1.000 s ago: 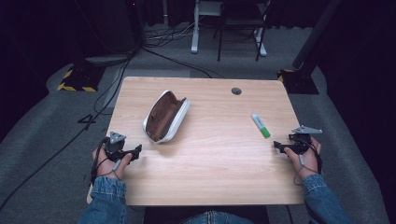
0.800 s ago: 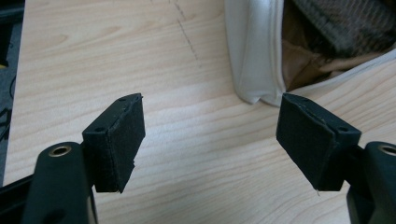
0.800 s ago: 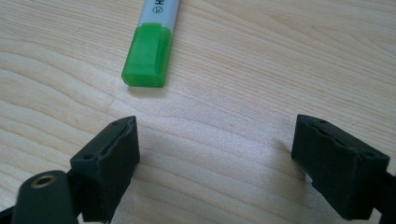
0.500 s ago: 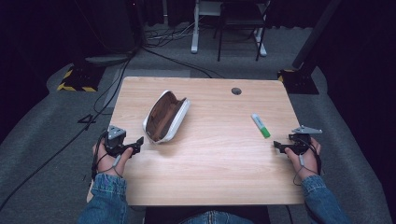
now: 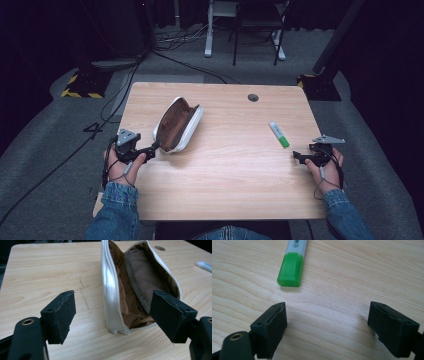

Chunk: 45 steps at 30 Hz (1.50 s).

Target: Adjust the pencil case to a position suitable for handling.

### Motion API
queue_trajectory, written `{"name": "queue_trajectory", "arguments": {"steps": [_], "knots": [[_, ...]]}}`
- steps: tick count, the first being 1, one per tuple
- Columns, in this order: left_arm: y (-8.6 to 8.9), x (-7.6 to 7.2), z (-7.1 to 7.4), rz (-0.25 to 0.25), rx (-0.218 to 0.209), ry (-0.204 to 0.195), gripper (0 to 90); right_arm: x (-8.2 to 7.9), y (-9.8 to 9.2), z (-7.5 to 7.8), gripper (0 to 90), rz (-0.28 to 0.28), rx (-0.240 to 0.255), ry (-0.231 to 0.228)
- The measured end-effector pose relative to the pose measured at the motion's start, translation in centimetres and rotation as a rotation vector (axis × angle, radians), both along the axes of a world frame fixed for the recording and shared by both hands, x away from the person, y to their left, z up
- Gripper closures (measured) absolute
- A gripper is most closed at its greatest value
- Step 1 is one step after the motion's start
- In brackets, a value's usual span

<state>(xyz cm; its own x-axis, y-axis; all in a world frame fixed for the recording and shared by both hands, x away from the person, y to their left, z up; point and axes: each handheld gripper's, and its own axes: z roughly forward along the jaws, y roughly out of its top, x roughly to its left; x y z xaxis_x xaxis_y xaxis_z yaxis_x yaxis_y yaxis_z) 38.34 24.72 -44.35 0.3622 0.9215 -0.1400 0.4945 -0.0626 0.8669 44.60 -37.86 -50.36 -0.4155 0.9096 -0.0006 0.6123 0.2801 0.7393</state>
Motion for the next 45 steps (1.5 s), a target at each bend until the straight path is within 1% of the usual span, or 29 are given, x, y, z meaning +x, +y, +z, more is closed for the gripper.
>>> {"name": "queue_trajectory", "arguments": {"steps": [2, 3, 5, 6, 7, 10, 14, 16, 18, 22, 24, 27, 31, 33, 35, 37, 40, 42, 45], "knots": [[-0.2, 0.2, 0.0, 0.008, -0.006, -0.002, 20.3, 0.0, 0.0, 0.0, 16.4, -0.004, 0.002, -0.001], [-0.4, 0.4, 0.1, 0.014, -0.007, -0.013, 20.3, -0.1, 0.1, 0.0, 16.8, -0.005, 0.003, 0.000], [-0.5, 0.5, 0.2, 0.014, -0.015, -0.014, 20.2, -0.1, 0.1, 0.0, 17.1, -0.006, 0.003, -0.003], [-0.5, 0.6, 0.2, 0.012, -0.011, -0.020, 20.1, -0.1, 0.1, 0.0, 17.2, -0.005, 0.003, -0.003], [-0.7, 0.7, 0.3, 0.016, -0.019, -0.023, 20.1, -0.2, 0.1, 0.0, 17.3, -0.006, 0.003, -0.003], [-1.1, 1.2, 0.2, 0.008, -0.023, -0.031, 19.1, -0.2, 0.1, 0.0, 17.2, -0.006, 0.004, -0.003], [-1.6, 1.8, 0.0, 0.002, -0.026, -0.021, 18.9, -0.2, 0.1, 0.0, 17.3, -0.006, 0.004, -0.003], [-1.9, 2.2, -0.1, 0.000, -0.020, -0.016, 18.9, -0.2, 0.1, 0.0, 17.3, -0.006, 0.004, -0.004], [-2.1, 2.7, -0.4, 0.010, -0.011, -0.017, 19.8, -0.2, 0.1, 0.0, 17.3, -0.006, 0.004, -0.004], [-2.4, 3.6, -1.1, 0.022, -0.012, 0.003, 21.1, -0.2, 0.1, 0.0, 17.2, -0.006, 0.004, -0.003], [-2.5, 4.1, -1.3, 0.027, -0.004, 0.016, 21.4, -0.2, 0.1, 0.0, 17.2, -0.006, 0.004, -0.003], [-2.7, 4.7, -1.6, 0.020, 0.000, 0.022, 21.4, -0.2, 0.1, 0.0, 17.3, -0.006, 0.004, -0.003], [-2.9, 5.5, -2.2, 0.017, 0.010, 0.044, 21.4, -0.2, 0.1, 0.0, 17.3, -0.006, 0.004, -0.004], [-2.9, 5.8, -2.6, 0.019, 0.011, 0.052, 22.6, -0.2, 0.1, 0.0, 17.3, -0.006, 0.004, -0.004], [-2.9, 6.2, -2.9, 0.022, 0.001, 0.060, 24.2, -0.2, 0.1, 0.0, 17.3, -0.006, 0.004, -0.003], [-2.8, 6.6, -3.3, 0.023, -0.023, 0.065, 25.8, -0.2, 0.1, 0.0, 17.2, -0.006, 0.004, -0.004], [-2.7, 6.9, -3.5, 0.030, -0.025, 0.074, 28.8, -0.2, 0.1, 0.0, 17.2, -0.006, 0.004, -0.004], [-2.7, 7.2, -3.7, 0.034, -0.012, 0.080, 31.8, -0.2, 0.1, 0.0, 17.3, -0.006, 0.004, -0.004], [-2.8, 7.3, -3.8, 0.044, -0.007, 0.081, 39.4, -0.2, 0.1, 0.0, 17.3, -0.006, 0.004, -0.004]]}}
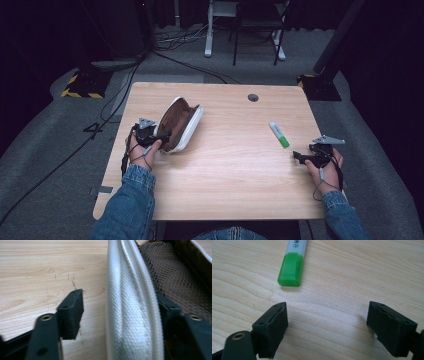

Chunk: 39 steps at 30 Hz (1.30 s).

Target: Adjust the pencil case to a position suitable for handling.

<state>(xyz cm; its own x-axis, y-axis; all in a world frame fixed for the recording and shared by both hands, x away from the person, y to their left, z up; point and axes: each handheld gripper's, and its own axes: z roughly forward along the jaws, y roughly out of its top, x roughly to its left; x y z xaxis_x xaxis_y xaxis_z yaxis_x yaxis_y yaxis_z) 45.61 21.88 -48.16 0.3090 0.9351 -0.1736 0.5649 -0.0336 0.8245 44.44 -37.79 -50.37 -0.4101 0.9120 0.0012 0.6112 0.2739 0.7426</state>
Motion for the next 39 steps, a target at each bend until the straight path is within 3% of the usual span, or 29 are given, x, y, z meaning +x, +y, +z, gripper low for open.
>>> {"name": "queue_trajectory", "arguments": {"steps": [10, 14, 16, 19, 39], "knots": [[-0.07, 0.47, -0.45, 0.030, 0.030, 0.043, 55.4, -0.10, 0.05, 0.01, 18.1, -0.007, -0.004, -0.003], [-0.08, 0.48, -0.40, 0.022, 0.023, 0.046, 74.7, -0.11, 0.05, 0.01, 18.2, -0.006, -0.002, -0.003], [-0.04, 0.47, -0.40, 0.022, 0.019, 0.046, 78.7, -0.12, 0.05, 0.01, 18.3, -0.005, -0.002, -0.003], [0.13, 0.45, -0.44, 0.025, -0.009, 0.054, 81.0, -0.11, 0.04, 0.01, 18.3, -0.005, -0.002, -0.003], [0.54, 0.22, -0.24, -0.003, -0.091, 0.083, 84.0, -0.11, 0.04, 0.01, 18.3, -0.005, -0.002, -0.002]]}}
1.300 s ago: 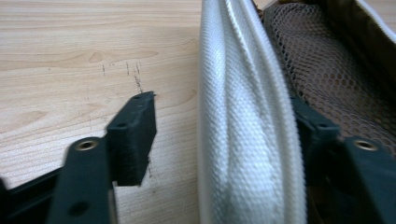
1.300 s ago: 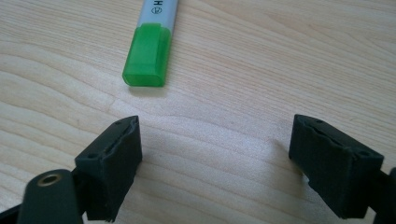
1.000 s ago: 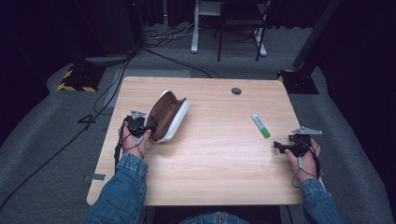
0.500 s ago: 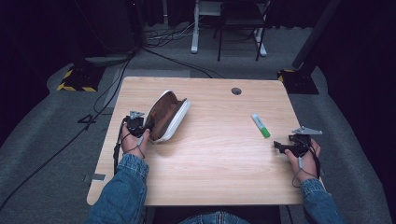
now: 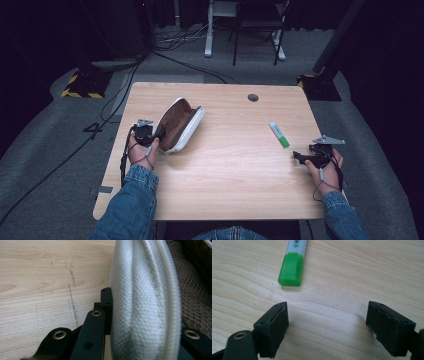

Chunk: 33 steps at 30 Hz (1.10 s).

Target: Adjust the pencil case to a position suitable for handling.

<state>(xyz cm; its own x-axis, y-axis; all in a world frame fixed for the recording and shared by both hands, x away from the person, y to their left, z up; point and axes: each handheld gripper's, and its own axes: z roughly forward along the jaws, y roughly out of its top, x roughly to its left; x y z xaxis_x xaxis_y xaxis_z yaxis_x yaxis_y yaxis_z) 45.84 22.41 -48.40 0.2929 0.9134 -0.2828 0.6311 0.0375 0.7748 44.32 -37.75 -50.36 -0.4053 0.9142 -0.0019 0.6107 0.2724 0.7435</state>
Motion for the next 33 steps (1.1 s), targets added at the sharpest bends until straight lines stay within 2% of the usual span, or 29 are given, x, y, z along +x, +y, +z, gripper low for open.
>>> {"name": "queue_trajectory", "arguments": {"steps": [9, 15, 26, 29, 33], "knots": [[-0.2, -0.7, 1.2, -0.025, -0.026, -0.008, 84.0, 0.0, 0.0, 0.0, 18.3, 0.000, 0.000, 0.000], [-0.7, -1.3, 2.1, -0.053, -0.015, -0.021, 84.0, 0.0, 0.0, 0.0, 18.3, 0.000, 0.000, 0.000], [-2.2, -2.7, 3.4, -0.135, -0.011, -0.028, 84.0, 0.0, 0.0, 0.0, 18.3, -0.001, 0.000, -0.001], [-3.1, -3.2, 3.6, -0.180, -0.014, -0.020, 83.9, 0.0, 0.0, 0.0, 18.3, -0.001, 0.000, -0.001], [-4.0, -3.6, 3.8, -0.215, -0.021, -0.024, 83.9, 0.0, 0.0, 0.0, 18.3, -0.002, 0.001, 0.001]]}}
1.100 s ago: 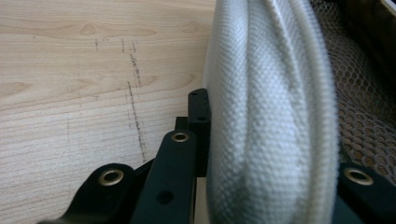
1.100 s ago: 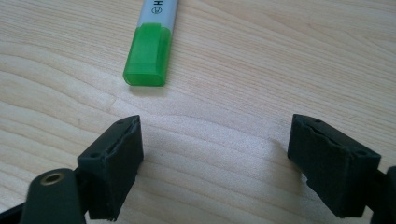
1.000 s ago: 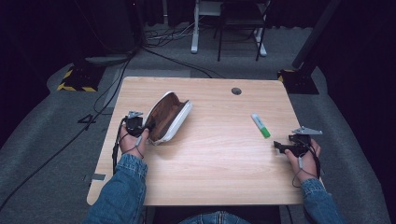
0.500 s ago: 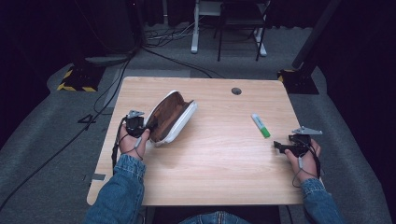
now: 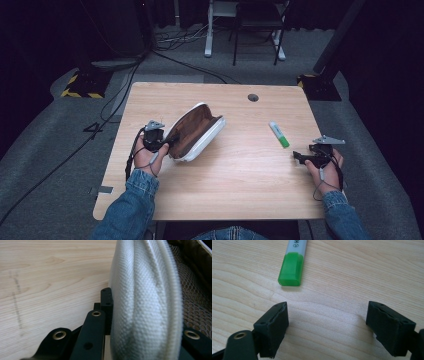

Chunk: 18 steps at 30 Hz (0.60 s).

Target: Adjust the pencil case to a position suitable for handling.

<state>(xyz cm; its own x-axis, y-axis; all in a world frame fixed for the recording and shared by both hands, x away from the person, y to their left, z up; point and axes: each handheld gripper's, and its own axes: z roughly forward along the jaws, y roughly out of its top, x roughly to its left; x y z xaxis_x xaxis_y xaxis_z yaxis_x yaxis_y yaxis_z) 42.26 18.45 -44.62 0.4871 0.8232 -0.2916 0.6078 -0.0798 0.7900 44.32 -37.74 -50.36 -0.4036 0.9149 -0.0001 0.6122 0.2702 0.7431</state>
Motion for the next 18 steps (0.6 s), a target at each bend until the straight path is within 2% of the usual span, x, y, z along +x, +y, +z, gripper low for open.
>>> {"name": "queue_trajectory", "arguments": {"steps": [9, 13, 18], "knots": [[-2.0, -0.9, 0.5, -0.090, 0.005, -0.014, 83.6, 0.0, 0.0, 0.0, 18.3, 0.001, -0.001, -0.002], [-2.8, -1.3, 0.7, -0.135, -0.015, -0.009, 83.3, 0.0, 0.0, 0.0, 18.3, 0.000, 0.000, 0.000], [-3.9, -1.9, 0.9, -0.176, -0.007, -0.015, 83.2, 0.0, 0.0, 0.0, 18.3, 0.000, 0.000, 0.000]]}}
